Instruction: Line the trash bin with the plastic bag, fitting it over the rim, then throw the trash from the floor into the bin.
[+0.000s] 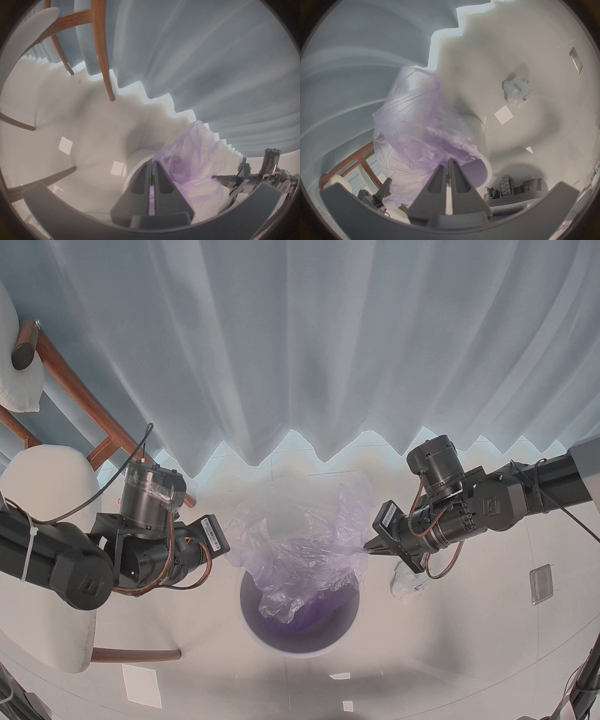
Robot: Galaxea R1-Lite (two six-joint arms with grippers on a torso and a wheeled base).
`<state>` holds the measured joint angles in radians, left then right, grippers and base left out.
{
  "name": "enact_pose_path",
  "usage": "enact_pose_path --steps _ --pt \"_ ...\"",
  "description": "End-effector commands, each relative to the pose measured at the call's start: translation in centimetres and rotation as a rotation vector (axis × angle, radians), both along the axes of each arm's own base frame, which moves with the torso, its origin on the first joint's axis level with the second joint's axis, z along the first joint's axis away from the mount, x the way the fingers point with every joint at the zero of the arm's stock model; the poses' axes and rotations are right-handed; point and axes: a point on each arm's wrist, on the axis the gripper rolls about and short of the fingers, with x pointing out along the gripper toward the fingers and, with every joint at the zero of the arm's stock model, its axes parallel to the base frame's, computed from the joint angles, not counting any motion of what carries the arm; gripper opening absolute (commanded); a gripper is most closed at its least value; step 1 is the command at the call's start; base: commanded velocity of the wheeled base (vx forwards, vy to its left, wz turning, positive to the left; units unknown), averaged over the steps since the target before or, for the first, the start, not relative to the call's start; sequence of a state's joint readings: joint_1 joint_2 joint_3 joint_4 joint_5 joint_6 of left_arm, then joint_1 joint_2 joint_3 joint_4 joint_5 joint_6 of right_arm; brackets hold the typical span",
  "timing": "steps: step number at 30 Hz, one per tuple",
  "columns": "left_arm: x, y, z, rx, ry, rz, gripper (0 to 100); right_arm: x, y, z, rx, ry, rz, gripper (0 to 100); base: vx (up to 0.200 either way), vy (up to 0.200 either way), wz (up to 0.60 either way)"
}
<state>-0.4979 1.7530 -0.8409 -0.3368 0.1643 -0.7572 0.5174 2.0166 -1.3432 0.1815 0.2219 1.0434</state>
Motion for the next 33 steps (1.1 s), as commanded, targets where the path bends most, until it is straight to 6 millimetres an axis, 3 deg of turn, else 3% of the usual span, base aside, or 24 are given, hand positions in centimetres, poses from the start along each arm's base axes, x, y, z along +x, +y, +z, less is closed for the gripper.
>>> enact_pose_path --steps 1,6,16,22,25,28,33 --pt "-1.8 0.8 -0.1 0.031 0.003 -0.005 0 -0.2 -1.8 0.4 -0.015 -0.017 -0.015 0 0.0 0.0 0.0" --pt "-4.9 1.9 -1.1 0.102 0.033 -0.051 0 1.2 -3.2 1.7 -0.022 -0.095 -0.022 0 0.0 0.0 0.0" --pt "-8.2 2.6 -2.0 0.122 0.066 -0.103 0 2.4 -4.4 2.9 -0.035 -0.163 -0.027 0 0.0 0.0 0.0" --pt "-8.7 2.5 -2.2 0.12 0.075 -0.115 0 2.0 -5.2 1.2 -0.099 -0.126 0.007 0 0.0 0.0 0.0" --pt "-9.2 2.8 -3.2 0.136 0.115 -0.122 0 2.4 -5.8 0.1 -0.13 -0.111 -0.001 0 0.0 0.0 0.0" --pt "-8.1 2.4 -4.8 0.139 0.167 -0.094 0 3.3 -5.7 -1.5 -0.144 -0.095 -0.014 0 0.0 0.0 0.0" --pt "-4.9 1.7 -5.1 0.066 0.097 -0.03 0 4.5 -5.2 -2.8 -0.137 -0.123 -0.025 0 0.0 0.0 0.0"
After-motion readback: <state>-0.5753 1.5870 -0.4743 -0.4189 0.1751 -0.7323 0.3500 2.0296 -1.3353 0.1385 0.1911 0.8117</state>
